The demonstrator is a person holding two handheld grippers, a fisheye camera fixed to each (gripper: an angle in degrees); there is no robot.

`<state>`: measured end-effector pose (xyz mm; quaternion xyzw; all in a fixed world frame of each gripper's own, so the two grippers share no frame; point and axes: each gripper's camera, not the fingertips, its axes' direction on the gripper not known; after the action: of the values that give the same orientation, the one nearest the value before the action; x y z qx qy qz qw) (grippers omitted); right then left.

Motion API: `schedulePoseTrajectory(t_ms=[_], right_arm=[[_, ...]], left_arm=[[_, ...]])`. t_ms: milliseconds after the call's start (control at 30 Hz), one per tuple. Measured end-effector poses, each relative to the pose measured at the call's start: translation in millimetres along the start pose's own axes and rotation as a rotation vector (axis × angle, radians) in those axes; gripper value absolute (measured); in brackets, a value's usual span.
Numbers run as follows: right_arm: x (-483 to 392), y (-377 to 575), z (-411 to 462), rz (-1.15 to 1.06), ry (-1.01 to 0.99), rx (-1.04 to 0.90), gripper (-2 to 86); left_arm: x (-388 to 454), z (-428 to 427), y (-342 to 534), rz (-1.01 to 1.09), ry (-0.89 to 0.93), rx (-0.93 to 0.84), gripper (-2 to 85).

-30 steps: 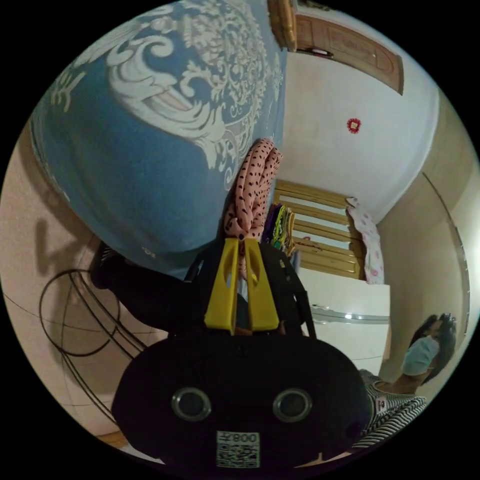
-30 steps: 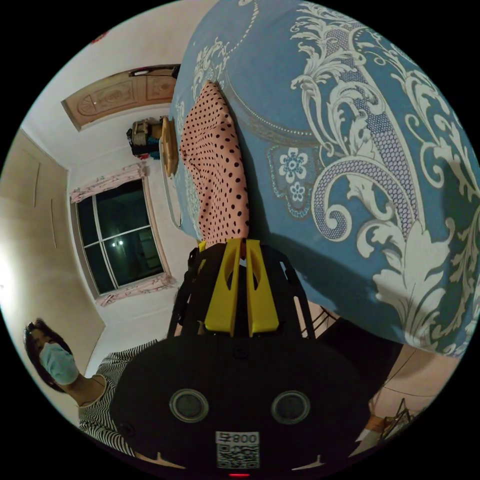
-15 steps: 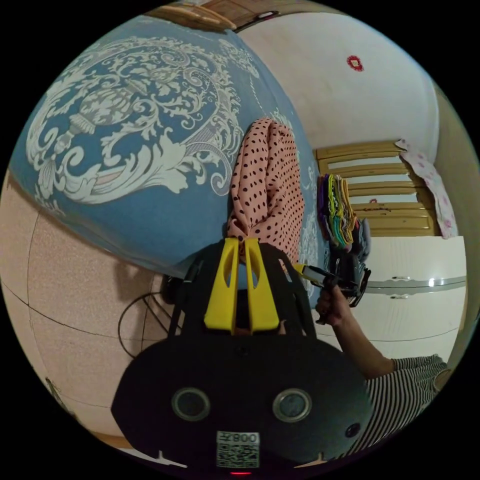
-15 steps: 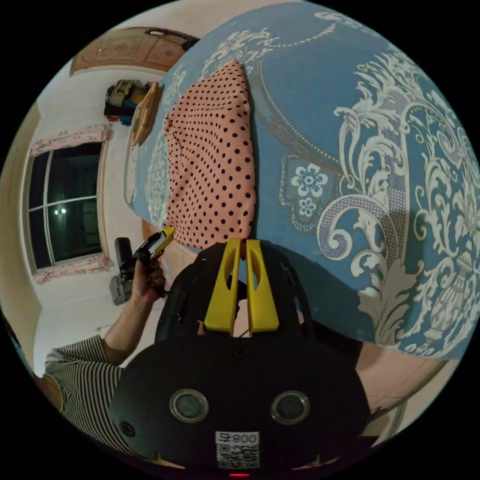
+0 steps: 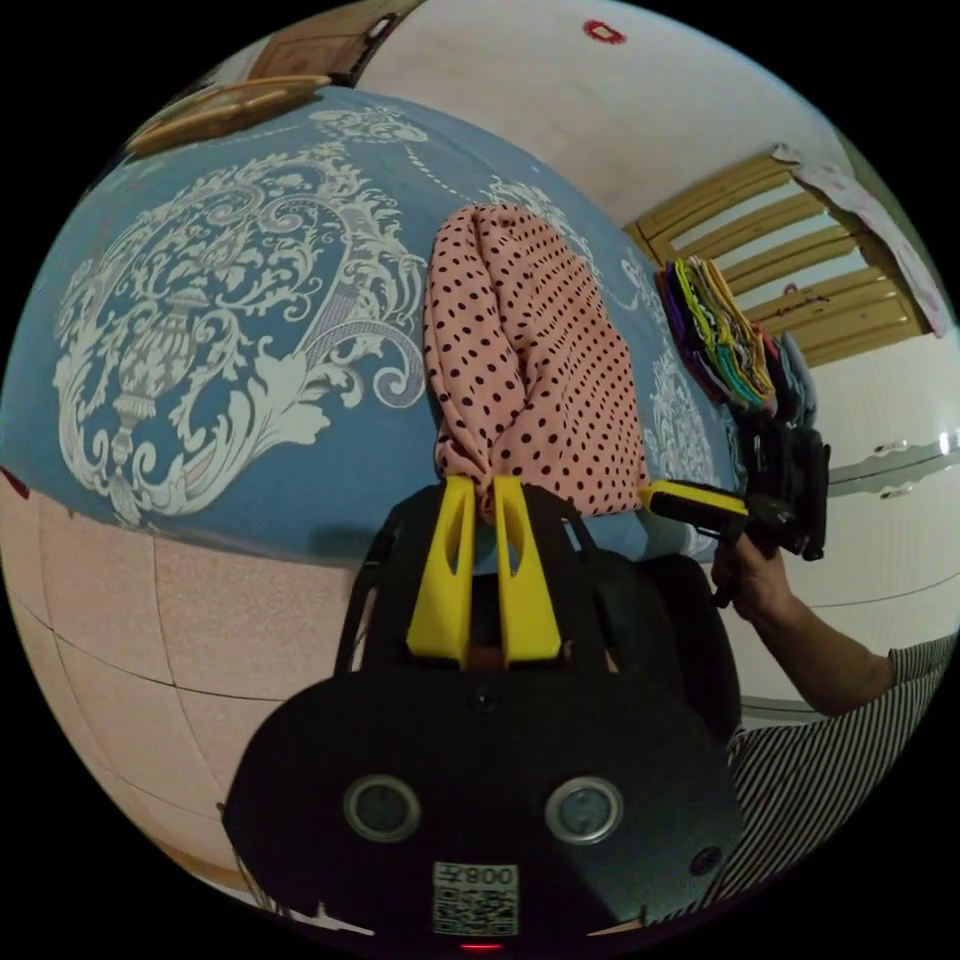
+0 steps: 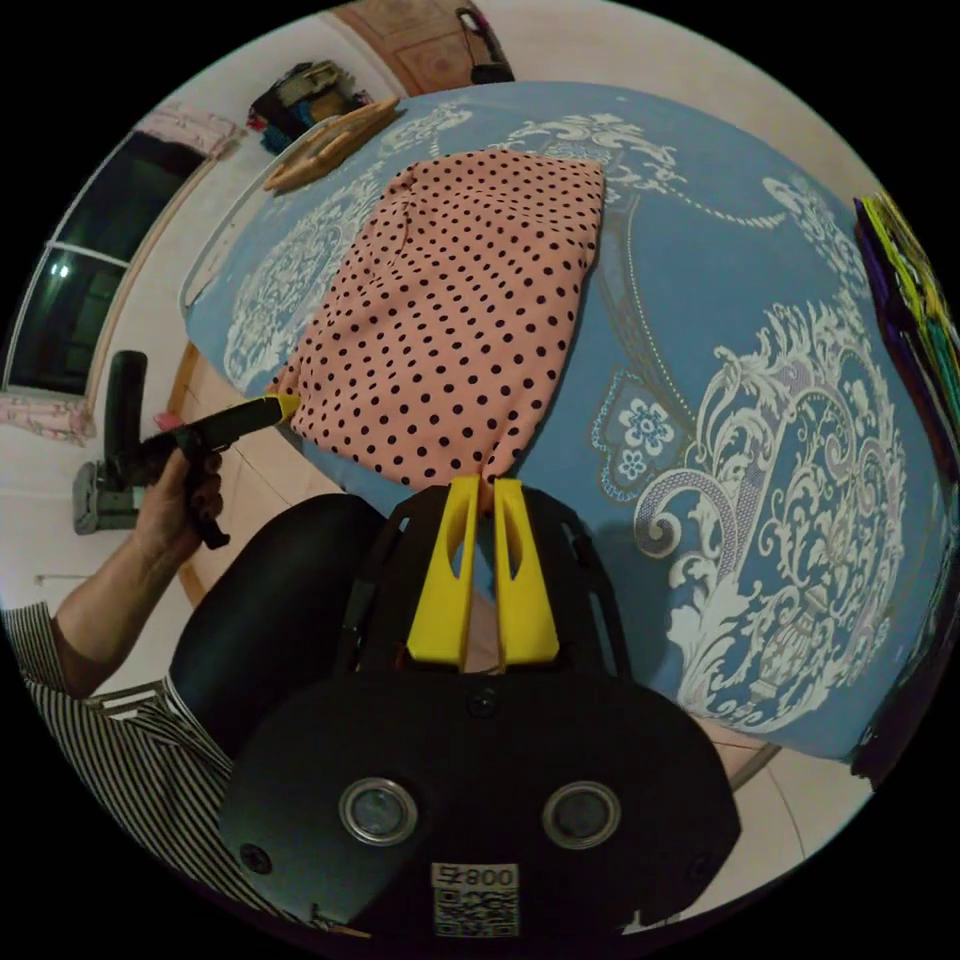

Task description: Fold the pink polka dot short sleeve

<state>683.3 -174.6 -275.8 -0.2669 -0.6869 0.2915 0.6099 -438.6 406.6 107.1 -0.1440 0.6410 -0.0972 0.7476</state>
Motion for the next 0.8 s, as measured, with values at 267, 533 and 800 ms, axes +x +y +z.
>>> schedulePoseTrajectory(t_ms=[267,533,800], right_arm=[[-34,9,14,-0.049,0.096,0.041,2.1],[-50,17,23,-0.067,0.158,0.069,2.1],[-29,22,23,-0.009,0.054,0.074,1.9]], left_arm=[[35,21,8,0.113,-0.02,-0.003,7.7],[41,29,10,0.035,0.037,0.003,6.0],[34,29,12,-0.042,0.15,-0.006,3.6]])
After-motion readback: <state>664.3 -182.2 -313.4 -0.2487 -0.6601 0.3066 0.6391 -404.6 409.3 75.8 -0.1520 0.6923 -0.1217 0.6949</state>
